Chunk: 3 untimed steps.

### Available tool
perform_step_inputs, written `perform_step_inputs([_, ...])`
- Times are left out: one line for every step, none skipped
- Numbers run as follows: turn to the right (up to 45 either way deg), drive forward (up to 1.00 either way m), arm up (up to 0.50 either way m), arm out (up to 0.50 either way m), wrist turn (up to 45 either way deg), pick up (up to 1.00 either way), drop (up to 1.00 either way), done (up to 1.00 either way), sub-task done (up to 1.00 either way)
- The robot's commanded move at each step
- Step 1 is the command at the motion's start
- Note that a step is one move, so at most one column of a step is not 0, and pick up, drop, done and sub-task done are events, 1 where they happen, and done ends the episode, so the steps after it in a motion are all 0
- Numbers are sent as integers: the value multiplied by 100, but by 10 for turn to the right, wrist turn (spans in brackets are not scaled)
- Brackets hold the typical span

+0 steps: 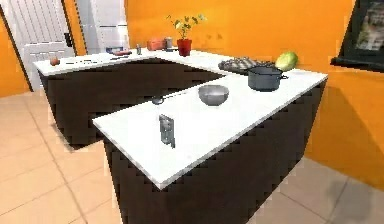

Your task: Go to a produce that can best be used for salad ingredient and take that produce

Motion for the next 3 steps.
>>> perform_step_inputs([390,0,0,0,0,0,0,0,0])
perform_step_inputs([0,100,0,0,0,0,0,0,0])
perform_step_inputs([60,0,0,0,0,0,0,0,0])
